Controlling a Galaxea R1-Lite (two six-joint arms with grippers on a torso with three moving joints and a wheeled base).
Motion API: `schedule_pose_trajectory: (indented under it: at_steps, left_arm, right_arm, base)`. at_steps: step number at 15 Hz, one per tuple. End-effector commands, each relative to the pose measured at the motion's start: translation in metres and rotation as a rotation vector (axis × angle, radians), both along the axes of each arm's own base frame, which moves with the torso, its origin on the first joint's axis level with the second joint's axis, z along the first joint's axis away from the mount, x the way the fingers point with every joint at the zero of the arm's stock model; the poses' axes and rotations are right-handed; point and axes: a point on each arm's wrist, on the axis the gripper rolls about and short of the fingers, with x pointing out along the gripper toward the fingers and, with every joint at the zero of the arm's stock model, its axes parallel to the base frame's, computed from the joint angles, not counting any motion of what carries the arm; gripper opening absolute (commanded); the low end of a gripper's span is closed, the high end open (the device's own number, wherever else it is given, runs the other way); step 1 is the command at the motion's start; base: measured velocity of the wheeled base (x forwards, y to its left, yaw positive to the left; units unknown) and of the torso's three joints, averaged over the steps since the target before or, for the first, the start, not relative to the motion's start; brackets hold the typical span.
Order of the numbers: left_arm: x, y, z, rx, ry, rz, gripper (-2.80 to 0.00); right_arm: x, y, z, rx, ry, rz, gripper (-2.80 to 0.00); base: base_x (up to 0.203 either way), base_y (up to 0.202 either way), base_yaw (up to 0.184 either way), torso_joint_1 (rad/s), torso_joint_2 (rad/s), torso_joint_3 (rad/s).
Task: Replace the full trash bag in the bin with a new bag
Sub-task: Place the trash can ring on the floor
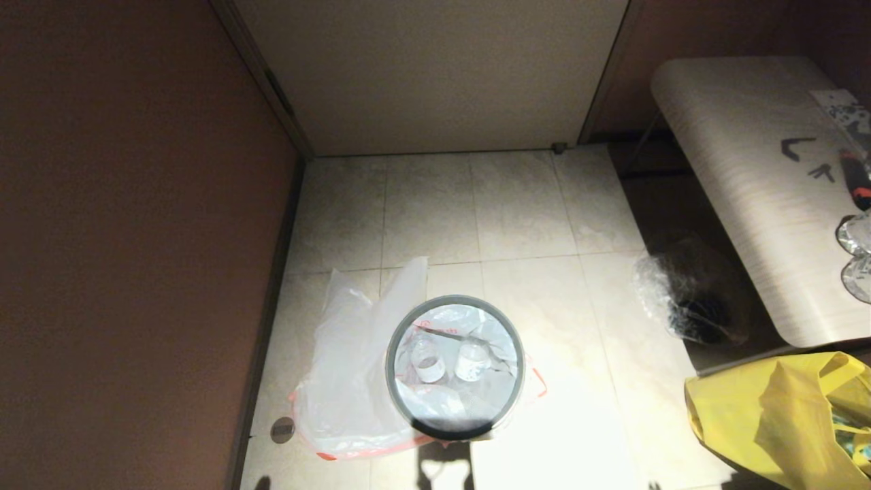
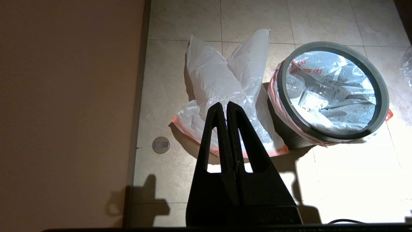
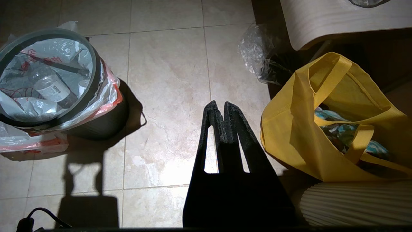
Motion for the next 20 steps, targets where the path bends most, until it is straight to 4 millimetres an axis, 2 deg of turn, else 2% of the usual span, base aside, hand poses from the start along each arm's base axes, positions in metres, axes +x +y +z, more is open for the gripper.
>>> schedule_pose_trajectory:
  at_steps: [1,20]
  left_arm:
    - [0.0001,0.0,0.0001,-0.001,0.001,0.001,-2.8]
    - [0.0001,0.0,0.0001,-0.001,0.001,0.001,-2.8]
  right_arm:
    - [0.0004,0.0,-0.0013,0.0,0.005,0.0,-2.8]
    - [0.0016,0.0001,-0.0008,-0.029,0.025,0.005,-2.8]
  base:
    - [0.0,0.0,0.0,0.0,0.0,0.0]
    - [0.0,0.0,0.0,0.0,0.0,0.0]
